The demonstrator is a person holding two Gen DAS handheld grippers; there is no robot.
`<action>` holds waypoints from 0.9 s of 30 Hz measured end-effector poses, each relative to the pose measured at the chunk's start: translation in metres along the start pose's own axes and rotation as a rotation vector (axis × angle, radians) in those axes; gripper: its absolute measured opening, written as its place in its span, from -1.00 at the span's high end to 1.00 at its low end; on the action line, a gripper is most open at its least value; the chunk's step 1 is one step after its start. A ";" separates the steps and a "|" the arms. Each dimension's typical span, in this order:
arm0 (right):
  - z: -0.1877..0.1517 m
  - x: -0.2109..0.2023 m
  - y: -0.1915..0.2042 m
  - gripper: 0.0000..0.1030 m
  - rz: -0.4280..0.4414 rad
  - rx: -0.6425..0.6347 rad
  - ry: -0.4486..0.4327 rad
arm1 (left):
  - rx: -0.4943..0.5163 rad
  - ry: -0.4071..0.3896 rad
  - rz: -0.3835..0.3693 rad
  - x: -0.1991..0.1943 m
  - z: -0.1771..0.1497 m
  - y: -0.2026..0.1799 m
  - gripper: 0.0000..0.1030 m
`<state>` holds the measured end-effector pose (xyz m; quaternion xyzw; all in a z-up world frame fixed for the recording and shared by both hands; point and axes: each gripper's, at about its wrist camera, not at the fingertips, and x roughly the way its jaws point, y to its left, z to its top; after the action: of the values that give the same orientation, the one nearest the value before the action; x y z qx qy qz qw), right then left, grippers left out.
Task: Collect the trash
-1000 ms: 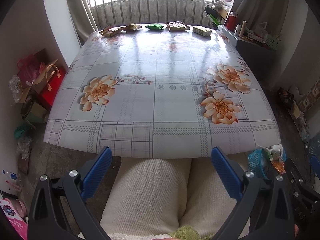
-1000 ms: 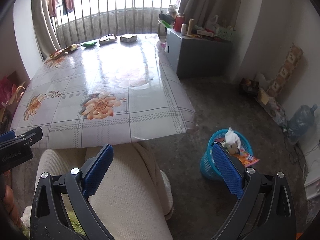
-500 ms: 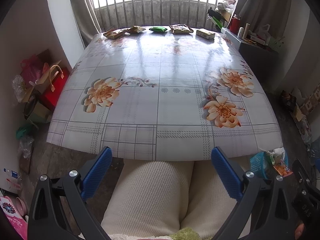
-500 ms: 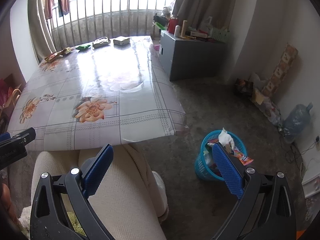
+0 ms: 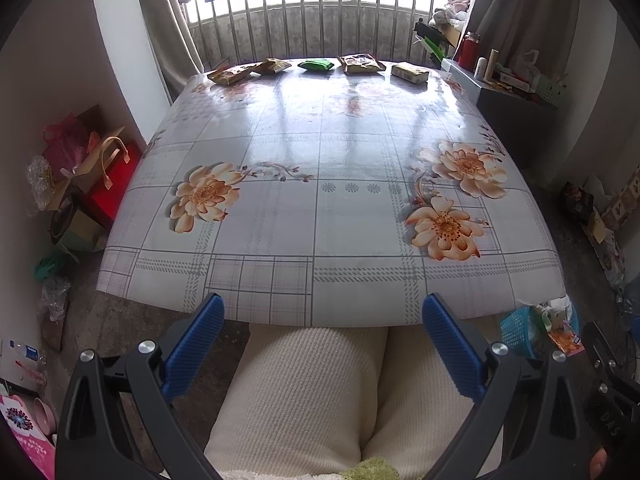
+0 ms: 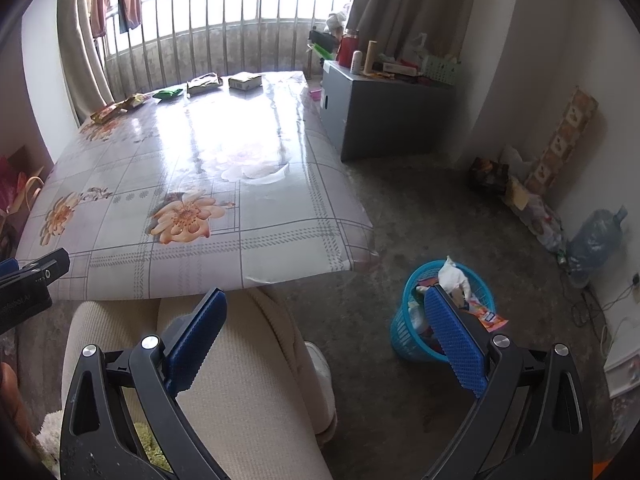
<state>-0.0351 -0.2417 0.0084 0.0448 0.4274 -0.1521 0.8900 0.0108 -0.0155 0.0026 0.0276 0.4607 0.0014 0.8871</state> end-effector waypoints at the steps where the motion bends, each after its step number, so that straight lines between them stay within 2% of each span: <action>1: 0.000 0.000 0.000 -0.84 0.000 0.001 0.000 | 0.000 -0.002 0.001 0.000 0.000 0.000 -0.89; 27: -0.001 -0.002 0.000 -0.84 0.003 0.003 -0.002 | 0.001 -0.005 0.004 -0.002 0.000 -0.001 -0.89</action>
<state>-0.0367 -0.2409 0.0097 0.0468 0.4262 -0.1515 0.8906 0.0099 -0.0167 0.0042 0.0287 0.4586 0.0029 0.8882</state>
